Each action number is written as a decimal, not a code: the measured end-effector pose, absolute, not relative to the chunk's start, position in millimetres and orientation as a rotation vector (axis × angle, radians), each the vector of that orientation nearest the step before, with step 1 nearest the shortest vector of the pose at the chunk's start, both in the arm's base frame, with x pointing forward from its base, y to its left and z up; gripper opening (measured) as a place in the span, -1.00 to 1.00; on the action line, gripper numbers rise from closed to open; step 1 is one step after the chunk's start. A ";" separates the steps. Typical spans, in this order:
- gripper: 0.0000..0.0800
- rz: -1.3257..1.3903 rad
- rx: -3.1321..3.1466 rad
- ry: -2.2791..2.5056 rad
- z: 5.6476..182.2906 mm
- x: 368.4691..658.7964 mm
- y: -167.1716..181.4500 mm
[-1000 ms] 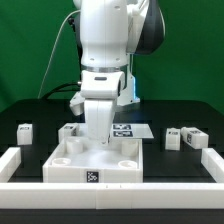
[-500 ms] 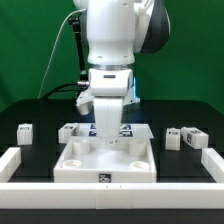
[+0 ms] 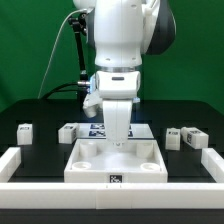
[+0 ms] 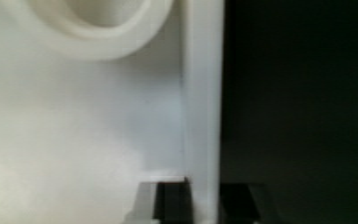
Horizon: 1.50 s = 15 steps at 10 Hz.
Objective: Assemble one leg
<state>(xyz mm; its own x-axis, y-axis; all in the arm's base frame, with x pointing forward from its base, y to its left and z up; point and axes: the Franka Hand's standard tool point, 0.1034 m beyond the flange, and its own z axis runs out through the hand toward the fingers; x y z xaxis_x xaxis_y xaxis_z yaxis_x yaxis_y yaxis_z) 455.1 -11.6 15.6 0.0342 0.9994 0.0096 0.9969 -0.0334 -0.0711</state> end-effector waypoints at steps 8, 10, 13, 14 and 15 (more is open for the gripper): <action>-0.85 -0.016 -2.200 -2.167 16.5 486.5 56.4; -0.85 -0.019 -2.226 -2.141 16.5 489.5 70.1; -0.85 -0.010 -2.232 -2.132 16.5 489.3 69.6; -0.85 -0.009 -2.232 -2.132 16.3 489.1 69.4; -0.34 -0.009 -2.233 -2.131 16.3 489.1 69.3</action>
Offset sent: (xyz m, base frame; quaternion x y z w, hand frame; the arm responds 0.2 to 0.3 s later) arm 0.0136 0.0405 -0.0039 0.0061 0.0180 -0.0037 0.9998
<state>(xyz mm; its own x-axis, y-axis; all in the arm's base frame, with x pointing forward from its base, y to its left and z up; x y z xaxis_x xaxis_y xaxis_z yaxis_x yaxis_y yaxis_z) 489.1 69.3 16.3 0.0472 0.9980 0.0423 0.9983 -0.0457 -0.0356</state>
